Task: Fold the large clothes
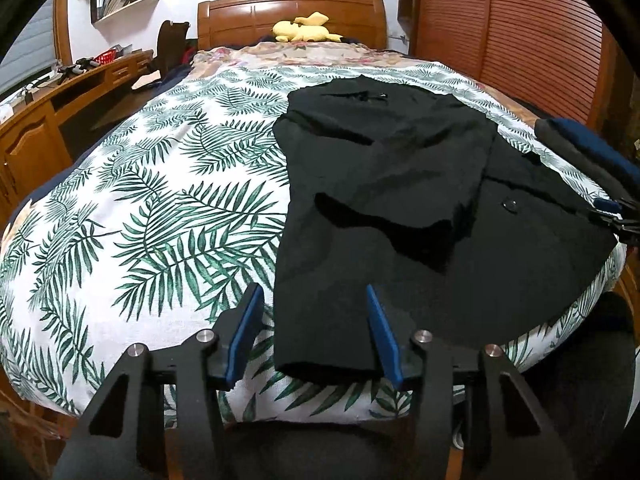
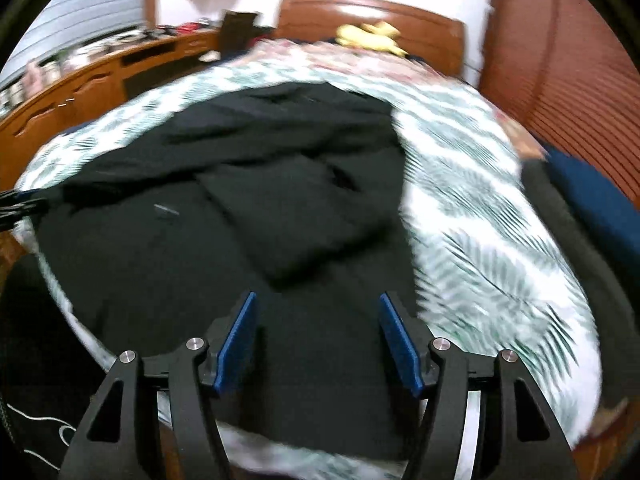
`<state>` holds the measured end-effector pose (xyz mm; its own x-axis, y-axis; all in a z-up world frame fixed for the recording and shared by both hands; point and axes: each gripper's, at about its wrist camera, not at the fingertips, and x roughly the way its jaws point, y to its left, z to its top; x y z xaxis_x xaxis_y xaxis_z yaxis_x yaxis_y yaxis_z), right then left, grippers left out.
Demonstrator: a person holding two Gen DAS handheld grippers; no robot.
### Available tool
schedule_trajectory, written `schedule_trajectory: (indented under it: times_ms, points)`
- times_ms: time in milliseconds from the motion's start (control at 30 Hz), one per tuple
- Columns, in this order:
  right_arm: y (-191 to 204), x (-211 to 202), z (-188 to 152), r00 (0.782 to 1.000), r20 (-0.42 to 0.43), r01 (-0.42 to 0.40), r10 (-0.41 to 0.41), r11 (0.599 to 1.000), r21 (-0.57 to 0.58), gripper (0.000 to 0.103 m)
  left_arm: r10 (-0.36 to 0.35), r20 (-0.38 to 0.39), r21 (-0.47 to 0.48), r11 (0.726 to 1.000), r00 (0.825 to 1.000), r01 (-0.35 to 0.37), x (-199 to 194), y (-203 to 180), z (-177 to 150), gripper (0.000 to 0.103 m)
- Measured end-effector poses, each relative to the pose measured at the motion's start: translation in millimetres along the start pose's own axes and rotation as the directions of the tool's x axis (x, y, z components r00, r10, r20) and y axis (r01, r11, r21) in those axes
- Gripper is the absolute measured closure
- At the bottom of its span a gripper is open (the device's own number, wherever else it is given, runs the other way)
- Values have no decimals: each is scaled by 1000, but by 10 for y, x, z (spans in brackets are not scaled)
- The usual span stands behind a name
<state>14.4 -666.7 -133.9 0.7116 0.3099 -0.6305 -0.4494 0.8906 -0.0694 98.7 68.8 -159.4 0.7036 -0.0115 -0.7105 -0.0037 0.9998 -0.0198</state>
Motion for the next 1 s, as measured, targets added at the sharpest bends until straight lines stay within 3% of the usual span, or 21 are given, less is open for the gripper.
schedule_trajectory:
  times_ms: [200, 367, 500, 633, 1000]
  points:
    - [-317, -44, -155, 999, -47, -12, 15, 997, 77, 38, -6, -15, -8, 1000, 1000, 6, 10, 49, -54, 49]
    - [-205, -12, -164, 996, -60, -62, 68, 994, 88, 38, -12, -16, -22, 1000, 1000, 12, 19, 64, -82, 49]
    - [-107, -110, -113, 989, -22, -143, 146, 986, 83, 42, -13, -11, -19, 1000, 1000, 13, 13, 62, -89, 49]
    - [2, -191, -76, 988, 0, -157, 157, 986, 54, 42, -16, -12, -24, 1000, 1000, 15, 11, 64, -97, 49]
    - [-98, -90, -164, 997, -47, -56, 59, 996, 62, 42, -19, -16, -34, 999, 1000, 19, 38, 75, -114, 49]
